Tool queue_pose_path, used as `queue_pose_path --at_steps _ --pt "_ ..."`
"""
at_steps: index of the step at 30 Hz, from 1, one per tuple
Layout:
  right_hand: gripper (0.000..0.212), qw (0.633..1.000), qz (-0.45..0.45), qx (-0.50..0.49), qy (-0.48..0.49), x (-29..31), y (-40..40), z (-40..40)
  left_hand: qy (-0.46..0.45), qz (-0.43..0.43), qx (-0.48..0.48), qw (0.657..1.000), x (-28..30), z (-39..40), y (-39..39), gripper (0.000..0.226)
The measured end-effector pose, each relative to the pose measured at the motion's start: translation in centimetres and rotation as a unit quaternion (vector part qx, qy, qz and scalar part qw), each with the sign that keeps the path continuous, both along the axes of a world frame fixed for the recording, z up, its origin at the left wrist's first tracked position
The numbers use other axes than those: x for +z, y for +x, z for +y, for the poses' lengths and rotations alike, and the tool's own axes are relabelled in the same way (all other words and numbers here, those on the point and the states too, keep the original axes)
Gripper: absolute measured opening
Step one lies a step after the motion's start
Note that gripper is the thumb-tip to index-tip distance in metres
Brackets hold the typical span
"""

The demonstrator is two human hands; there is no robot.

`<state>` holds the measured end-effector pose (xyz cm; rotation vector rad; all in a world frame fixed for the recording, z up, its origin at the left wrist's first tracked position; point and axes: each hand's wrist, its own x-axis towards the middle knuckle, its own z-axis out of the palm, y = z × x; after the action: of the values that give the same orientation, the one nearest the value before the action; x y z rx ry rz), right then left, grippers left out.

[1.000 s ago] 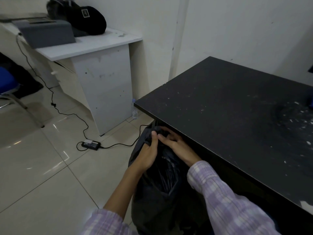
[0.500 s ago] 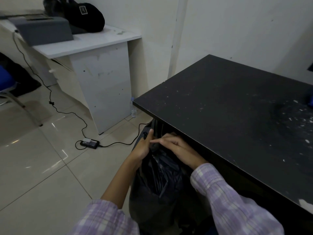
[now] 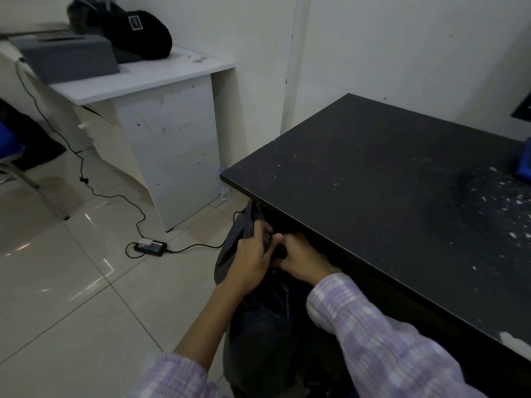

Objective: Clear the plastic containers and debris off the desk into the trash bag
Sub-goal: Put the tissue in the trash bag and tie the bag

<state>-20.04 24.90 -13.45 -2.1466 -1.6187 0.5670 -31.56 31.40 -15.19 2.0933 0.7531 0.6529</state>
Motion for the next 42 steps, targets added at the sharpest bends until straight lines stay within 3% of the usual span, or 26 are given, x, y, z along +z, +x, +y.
queue_pose_path --at_steps 2,4,7,9,12,15,17,20,24,27,31,34,42 --pt "0.013 0.994 -0.104 -0.031 0.017 -0.2 -0.1 -0.4 0.084 0.051 -0.001 0.995 -0.4 -0.1 -0.3 0.027" --pt "0.02 0.983 -0.172 -0.049 0.039 -0.7 -0.3 -0.4 0.112 0.085 0.027 0.99 -0.7 -0.3 -0.5 0.031" --pt "0.025 0.976 -0.194 -0.074 0.061 -1.3 -0.7 0.1 0.118 0.134 0.058 0.982 -0.6 -0.4 -0.3 0.036" --pt "0.023 0.978 -0.178 -0.085 0.07 -1.5 -0.8 0.3 0.062 0.129 0.05 0.988 -0.1 -0.1 -0.2 0.036" --pt "0.007 0.987 -0.112 -0.068 0.088 -1.6 -0.5 0.0 -0.019 0.079 0.032 0.996 -0.2 -0.2 -0.5 0.036" --pt "0.021 0.995 0.051 -0.054 0.063 -1.7 -0.3 -0.6 -0.003 -0.002 0.061 0.998 -1.2 -1.0 -1.2 0.026" --pt "0.03 0.98 0.183 -0.072 0.031 -1.4 -0.4 -0.8 0.032 -0.037 0.087 0.995 -1.5 -1.3 -1.4 0.018" --pt "0.019 0.935 0.341 -0.098 -0.012 -0.2 -0.3 -0.6 0.082 -0.066 0.103 0.989 -1.6 -1.3 -1.5 0.012" --pt "0.019 0.913 0.389 -0.121 0.024 0.2 -0.5 -0.2 0.138 -0.048 0.126 0.981 -2.1 -1.7 -1.7 0.022" --pt "0.027 0.926 0.336 -0.167 0.028 -0.6 -0.5 -0.1 0.214 -0.028 0.13 0.968 -2.6 -2.2 -1.7 0.028" --pt "0.032 0.924 0.302 -0.233 0.022 -1.6 -0.8 0.0 0.402 -0.014 0.116 0.908 -2.7 -1.6 -1.9 0.024" --pt "0.035 0.913 0.302 -0.271 0.027 -1.6 -1.2 0.4 0.492 0.017 0.133 0.86 -1.7 -0.9 -2.0 0.033" --pt "0.046 0.877 0.396 -0.269 -0.044 0.1 -0.3 2.8 0.549 0.044 0.133 0.824 -0.5 -1.3 -2.0 0.037"
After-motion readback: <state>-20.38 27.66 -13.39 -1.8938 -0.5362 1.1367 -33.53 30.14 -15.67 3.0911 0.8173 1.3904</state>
